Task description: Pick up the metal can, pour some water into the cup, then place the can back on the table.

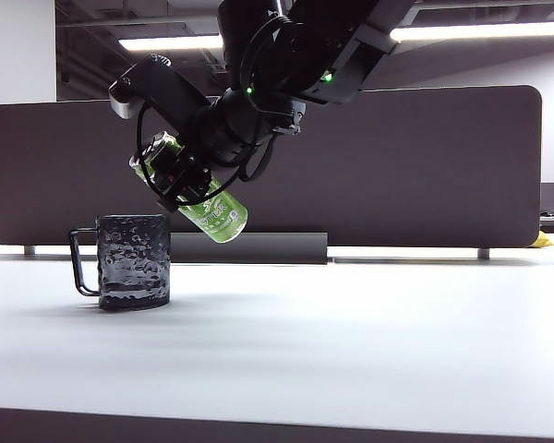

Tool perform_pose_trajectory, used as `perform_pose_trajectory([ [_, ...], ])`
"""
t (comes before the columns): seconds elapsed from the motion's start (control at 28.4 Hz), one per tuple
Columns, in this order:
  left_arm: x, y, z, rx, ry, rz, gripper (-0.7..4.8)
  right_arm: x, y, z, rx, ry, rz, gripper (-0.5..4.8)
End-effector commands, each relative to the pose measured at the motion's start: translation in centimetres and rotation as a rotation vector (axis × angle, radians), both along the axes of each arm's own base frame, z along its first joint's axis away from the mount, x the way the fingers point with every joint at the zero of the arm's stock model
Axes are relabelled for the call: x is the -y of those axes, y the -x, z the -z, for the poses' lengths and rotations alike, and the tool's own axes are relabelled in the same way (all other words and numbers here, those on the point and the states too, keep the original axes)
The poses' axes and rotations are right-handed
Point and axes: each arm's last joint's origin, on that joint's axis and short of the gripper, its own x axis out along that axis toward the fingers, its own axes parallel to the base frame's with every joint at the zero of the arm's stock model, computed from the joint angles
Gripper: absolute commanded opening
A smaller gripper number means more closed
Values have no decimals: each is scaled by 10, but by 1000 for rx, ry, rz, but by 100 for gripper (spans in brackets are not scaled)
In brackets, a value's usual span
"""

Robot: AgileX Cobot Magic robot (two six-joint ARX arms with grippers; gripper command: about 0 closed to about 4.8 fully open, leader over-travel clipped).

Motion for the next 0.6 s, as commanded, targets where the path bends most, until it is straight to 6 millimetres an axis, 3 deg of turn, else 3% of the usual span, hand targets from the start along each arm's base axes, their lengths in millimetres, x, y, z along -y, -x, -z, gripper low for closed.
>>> perform_pose_trajectory([
  [0.04, 0, 0, -2, 12, 5, 1, -5, -1, 0, -12, 74, -21, -5, 184],
  [0.6, 0, 0, -2, 12, 5, 1, -5, -1, 0, -13, 124, 28, 1, 184],
])
